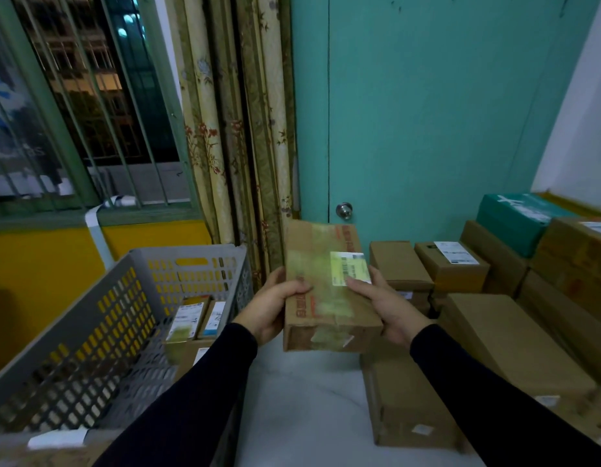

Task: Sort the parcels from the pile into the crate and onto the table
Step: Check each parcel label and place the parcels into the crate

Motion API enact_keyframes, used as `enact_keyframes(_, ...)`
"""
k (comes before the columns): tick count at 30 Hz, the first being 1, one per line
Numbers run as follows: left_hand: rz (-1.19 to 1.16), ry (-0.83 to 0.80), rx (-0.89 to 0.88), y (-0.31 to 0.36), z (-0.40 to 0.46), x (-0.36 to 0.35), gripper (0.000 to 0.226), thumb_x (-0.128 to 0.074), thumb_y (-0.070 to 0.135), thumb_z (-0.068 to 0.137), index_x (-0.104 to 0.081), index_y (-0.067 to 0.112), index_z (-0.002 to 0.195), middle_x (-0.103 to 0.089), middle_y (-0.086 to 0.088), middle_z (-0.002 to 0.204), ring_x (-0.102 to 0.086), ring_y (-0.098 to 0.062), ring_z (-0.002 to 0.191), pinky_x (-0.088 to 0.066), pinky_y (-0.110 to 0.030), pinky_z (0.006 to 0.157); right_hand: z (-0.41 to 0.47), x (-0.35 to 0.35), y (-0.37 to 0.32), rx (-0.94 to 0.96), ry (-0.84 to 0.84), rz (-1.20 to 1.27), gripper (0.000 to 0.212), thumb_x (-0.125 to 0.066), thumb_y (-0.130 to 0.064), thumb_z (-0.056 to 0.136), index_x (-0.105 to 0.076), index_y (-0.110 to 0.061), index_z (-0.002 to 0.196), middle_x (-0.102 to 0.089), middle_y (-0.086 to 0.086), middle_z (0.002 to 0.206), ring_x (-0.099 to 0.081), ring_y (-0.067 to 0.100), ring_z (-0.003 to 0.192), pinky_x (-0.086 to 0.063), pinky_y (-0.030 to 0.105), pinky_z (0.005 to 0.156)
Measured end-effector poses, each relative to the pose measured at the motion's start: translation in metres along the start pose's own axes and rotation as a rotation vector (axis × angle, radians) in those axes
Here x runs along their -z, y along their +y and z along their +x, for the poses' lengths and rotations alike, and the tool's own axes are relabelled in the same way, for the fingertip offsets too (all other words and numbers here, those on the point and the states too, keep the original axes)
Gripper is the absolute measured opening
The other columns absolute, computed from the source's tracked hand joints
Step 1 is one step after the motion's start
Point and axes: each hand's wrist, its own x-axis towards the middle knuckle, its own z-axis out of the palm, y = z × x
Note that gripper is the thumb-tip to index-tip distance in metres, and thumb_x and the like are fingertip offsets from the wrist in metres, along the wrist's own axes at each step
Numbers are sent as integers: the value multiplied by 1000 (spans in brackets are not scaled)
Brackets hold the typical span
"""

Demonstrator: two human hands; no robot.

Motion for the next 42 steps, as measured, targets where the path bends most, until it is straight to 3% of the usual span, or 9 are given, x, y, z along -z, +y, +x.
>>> enact_keyframes(6,212,-83,7,1,-1,3,95,-87,18,67,-39,37,147,-72,-6,125,-69,-32,115,-50,-59,103,2,3,3,9,-24,-108,80,-79,-21,72,-45,-23,144,-69,11,129,-70,30,112,-57,49,96)
enact_keyframes(11,304,-58,37,-3,-3,1,110,-92,22,58,-33,40,149,-75,1,119,-70,-28,113,-51,-60,101,-1,5,5,32,-54,-156,59,-72,-5,86,-48,-28,135,-70,5,123,-71,21,106,-61,35,83)
enact_keyframes(15,297,-39,34,-6,-1,-1,100,-82,2,78,-27,37,154,-73,-4,121,-70,-30,111,-55,-56,97,0,7,7,28,-52,-232,71,-71,0,88,-38,-24,146,-66,6,129,-67,23,115,-57,40,95)
enact_keyframes(20,310,-61,31,-3,-2,-2,109,-89,18,65,-28,38,153,-73,0,121,-70,-28,111,-53,-58,100,-2,9,4,37,-41,-240,74,-77,-10,82,-41,-28,144,-68,3,128,-68,21,113,-58,38,94)
enact_keyframes(26,350,-46,7,-5,-4,-3,96,-79,5,83,-25,37,155,-71,-3,124,-70,-27,110,-55,-54,97,-2,11,10,23,-35,-252,82,-77,-6,83,-34,-27,150,-65,5,131,-65,23,117,-55,43,100)
enact_keyframes(30,310,23,-35,3,-6,-3,87,-79,33,84,-26,31,154,-64,-1,132,-66,-25,114,-51,-51,102,-7,13,11,-8,-74,-232,92,-78,-5,75,-30,-29,150,-65,7,128,-66,24,114,-58,37,87)
enact_keyframes(33,188,157,-99,12,1,1,91,-81,49,77,-32,25,150,-67,-5,128,-72,-28,105,-56,-52,96,-10,9,13,-28,-112,-291,82,-73,1,85,-28,-34,145,-65,7,125,-68,23,107,-58,33,82)
enact_keyframes(40,252,162,-160,10,0,-6,70,-79,39,85,-48,14,142,-74,-6,116,-76,-22,95,-61,-36,78,0,-10,-2,71,94,-267,80,-71,-59,75,-29,-24,134,-60,7,132,-62,27,120,-45,50,111)
enact_keyframes(42,254,151,-162,5,0,-10,70,-79,40,84,-49,14,142,-74,-6,116,-76,-22,96,-61,-37,80,4,-10,-6,113,136,-320,100,-78,-75,57,-29,-28,130,-60,3,128,-62,26,119,-45,51,110)
